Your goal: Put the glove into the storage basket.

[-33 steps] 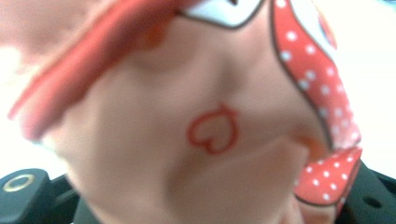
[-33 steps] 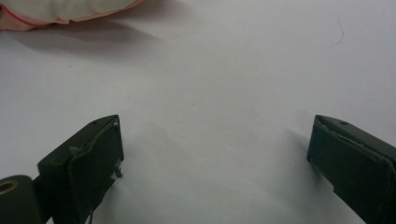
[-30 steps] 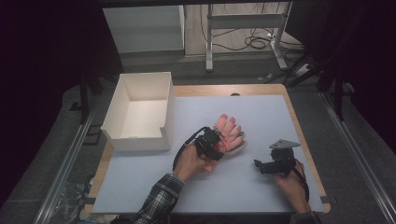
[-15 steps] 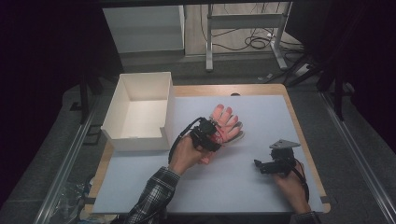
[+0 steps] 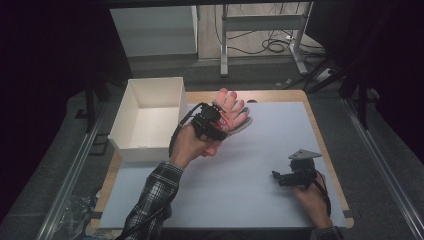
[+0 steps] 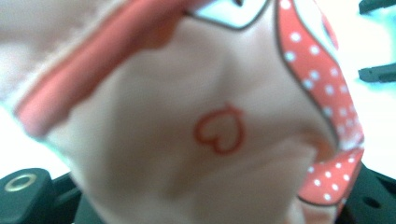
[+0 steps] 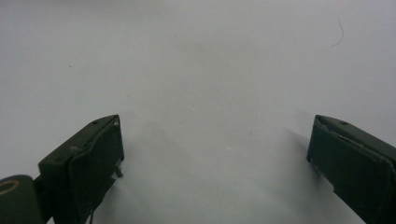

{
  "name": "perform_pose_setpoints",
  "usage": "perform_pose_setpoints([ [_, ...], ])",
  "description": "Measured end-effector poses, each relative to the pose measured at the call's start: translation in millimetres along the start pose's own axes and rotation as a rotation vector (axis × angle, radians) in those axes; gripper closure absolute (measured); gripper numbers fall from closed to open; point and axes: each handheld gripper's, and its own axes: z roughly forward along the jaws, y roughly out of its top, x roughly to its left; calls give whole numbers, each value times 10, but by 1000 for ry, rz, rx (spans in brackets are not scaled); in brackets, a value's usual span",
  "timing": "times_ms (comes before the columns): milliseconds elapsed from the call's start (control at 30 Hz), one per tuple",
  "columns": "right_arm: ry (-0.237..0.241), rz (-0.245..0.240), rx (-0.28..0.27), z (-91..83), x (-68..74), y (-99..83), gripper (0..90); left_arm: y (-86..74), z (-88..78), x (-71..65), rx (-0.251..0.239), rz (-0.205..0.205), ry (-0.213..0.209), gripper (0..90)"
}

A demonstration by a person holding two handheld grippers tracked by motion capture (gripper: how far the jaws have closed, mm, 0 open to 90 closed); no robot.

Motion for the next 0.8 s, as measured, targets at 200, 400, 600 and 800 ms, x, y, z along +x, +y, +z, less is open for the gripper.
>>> perform_pose_setpoints([
  [200,0,-1,-1,0,-1,0,40,38,-193,179,-17,-39,37,486],
  [400,0,0,-1,0,-1,0,40,8,-408,442,-36,-96,82,485],
  [600,0,-2,-1,0,-2,0,40,-36,-615,668,-50,-149,132,483],
  [800,0,-1,-1,0,-1,0,40,-118,-734,864,-57,-207,163,483],
])
